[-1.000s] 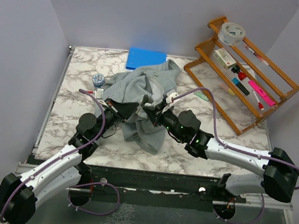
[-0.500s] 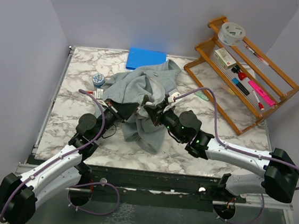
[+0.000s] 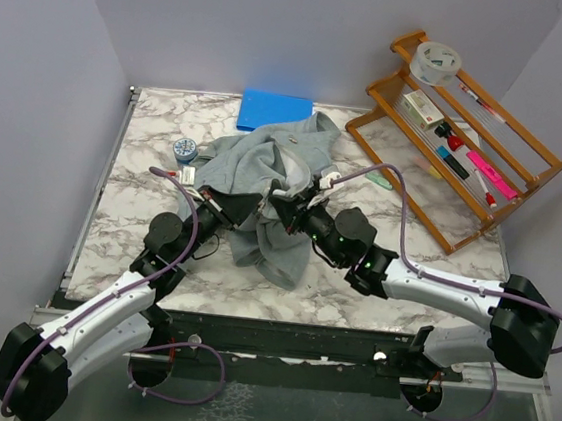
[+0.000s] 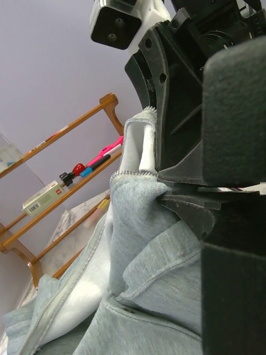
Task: Zip up the jacket
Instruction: Insert the zipper into the jacket.
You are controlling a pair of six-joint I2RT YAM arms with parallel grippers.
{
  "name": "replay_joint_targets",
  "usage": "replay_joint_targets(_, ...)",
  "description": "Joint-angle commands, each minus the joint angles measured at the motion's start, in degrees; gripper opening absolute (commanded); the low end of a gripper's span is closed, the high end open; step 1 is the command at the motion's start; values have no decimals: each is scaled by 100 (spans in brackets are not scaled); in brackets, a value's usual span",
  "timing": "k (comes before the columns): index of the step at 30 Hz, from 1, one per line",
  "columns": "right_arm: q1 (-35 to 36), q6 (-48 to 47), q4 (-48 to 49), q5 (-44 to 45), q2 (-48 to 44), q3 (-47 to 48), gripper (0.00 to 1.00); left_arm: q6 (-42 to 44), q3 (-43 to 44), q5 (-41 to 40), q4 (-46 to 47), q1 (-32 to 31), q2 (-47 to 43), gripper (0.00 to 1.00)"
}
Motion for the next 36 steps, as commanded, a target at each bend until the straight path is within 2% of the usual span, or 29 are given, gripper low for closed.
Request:
replay_joint_targets(1,35,496,776,337,-20,-139,0,-137,-30,58,187,6,-8,0)
replay_joint_targets(6,35,1061,810,906,-210,-354,0,-193,-160,-26,179,6,-20,0)
replay_joint_targets(9,35,1493,486,1219,-281,-335,0,-245,-248,-43,179,6,-27,0)
replay_joint_targets(19,35,3186,171,1815,-395,-819,0,-394,-353,-63,184,5,-21,0)
replay_joint_targets(22,35,3306,486,1871,-441,-1017,0,-394,-354,66,184,-2,5,0)
replay_joint_targets(28,35,3652,511,2148,-534,-1121,0,-425,-399,460,179,-9,94,0)
replay_joint_targets(36,35,3665,452,2468,-628,-1238,0,-472,-577,755,107,-37,2,0)
